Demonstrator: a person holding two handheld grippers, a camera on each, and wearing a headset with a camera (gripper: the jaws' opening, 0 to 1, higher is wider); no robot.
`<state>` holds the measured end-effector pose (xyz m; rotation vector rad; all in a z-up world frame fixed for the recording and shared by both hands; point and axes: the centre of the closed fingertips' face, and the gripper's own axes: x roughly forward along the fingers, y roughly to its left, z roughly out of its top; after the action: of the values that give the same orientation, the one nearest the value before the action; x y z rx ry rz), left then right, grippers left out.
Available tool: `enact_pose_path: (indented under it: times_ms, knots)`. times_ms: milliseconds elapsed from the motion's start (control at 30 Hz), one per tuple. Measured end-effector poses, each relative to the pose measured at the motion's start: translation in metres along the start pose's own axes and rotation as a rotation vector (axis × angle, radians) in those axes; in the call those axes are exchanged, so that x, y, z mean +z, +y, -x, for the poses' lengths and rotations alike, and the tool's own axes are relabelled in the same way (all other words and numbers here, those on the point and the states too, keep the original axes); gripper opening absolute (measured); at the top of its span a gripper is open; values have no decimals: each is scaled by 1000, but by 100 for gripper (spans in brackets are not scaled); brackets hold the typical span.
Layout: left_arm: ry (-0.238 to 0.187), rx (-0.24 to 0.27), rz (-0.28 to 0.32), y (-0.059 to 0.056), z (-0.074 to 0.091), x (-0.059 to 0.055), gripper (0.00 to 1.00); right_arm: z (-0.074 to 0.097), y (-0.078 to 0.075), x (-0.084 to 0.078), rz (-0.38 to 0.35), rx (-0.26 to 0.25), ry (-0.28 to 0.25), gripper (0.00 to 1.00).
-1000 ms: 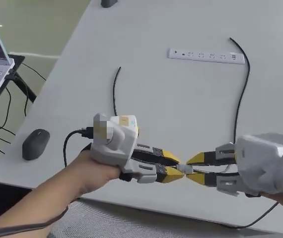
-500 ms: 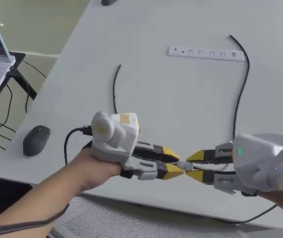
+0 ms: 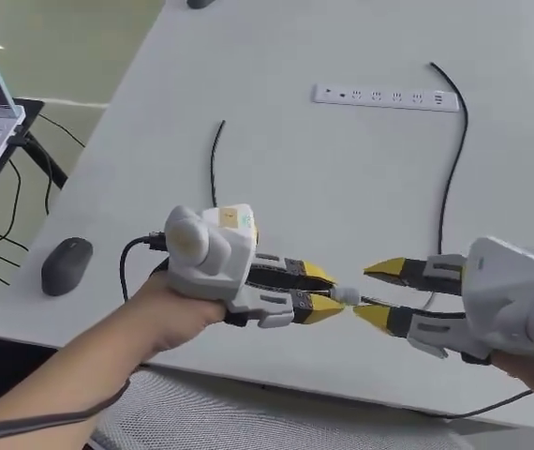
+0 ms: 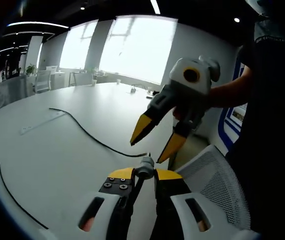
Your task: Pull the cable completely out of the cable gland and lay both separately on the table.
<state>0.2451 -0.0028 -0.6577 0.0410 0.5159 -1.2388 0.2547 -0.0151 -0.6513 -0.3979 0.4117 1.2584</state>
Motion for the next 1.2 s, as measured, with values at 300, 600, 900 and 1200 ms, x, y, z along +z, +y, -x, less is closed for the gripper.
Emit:
enact_pose_path:
  times_ms: [300,600,900,1200]
  knots:
    - [-19,10,5,7,1,8,15,2,-13,-21,31,-130,100,25]
    - [-11,12,12,10,-1,9,15,-2,-11,-15,68,-176,105,11]
    - [-9,8,19,10,-7,9,15,-7,-9,-15,112,-156,125,4]
    - [6,10,8,11,-10,7,15,-9,-8,-20,114,-159,143,0]
